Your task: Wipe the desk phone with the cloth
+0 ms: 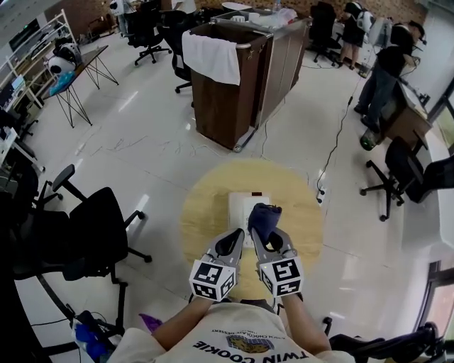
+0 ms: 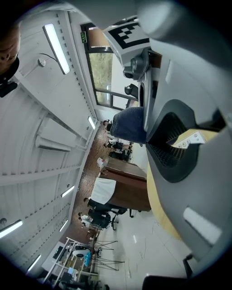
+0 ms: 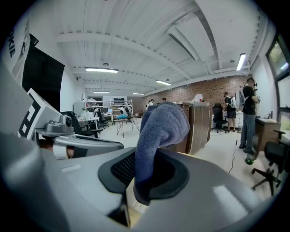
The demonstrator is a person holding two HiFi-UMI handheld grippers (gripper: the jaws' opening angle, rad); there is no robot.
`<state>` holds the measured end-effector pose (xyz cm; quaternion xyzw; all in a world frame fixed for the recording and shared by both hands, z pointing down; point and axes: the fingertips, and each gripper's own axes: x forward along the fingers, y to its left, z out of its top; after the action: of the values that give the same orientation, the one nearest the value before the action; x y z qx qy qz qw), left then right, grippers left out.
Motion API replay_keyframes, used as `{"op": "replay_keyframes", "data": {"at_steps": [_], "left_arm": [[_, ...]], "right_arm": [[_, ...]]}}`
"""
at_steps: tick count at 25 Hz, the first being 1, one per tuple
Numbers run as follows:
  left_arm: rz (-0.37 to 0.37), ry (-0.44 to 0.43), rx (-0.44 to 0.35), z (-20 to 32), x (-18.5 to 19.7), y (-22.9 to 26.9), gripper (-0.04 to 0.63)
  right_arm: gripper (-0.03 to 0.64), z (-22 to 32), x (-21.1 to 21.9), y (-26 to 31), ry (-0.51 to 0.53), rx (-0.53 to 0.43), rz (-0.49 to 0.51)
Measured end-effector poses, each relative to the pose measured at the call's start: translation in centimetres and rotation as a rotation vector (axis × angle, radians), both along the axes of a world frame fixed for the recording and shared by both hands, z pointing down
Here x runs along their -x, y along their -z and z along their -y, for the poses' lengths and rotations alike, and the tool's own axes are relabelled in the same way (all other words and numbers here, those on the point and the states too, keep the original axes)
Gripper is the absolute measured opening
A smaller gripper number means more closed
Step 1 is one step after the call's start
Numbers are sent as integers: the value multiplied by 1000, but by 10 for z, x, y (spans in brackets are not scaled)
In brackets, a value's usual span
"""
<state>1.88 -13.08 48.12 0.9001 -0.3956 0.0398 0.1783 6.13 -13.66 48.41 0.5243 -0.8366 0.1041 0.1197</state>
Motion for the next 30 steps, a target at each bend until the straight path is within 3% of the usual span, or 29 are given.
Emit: {"op": "replay_keyframes", "data": {"at_steps": [7, 19, 30], "left_arm": [[29, 69, 23, 12, -2, -9, -8], [46, 158, 78, 25, 11, -27, -8], [53, 244, 80, 16, 34, -24, -8]], "right_arm": [[64, 52, -1, -24, 98, 44, 0], [66, 134, -12, -75, 89, 130, 41], [66, 159, -4, -104, 129, 192, -27]]}}
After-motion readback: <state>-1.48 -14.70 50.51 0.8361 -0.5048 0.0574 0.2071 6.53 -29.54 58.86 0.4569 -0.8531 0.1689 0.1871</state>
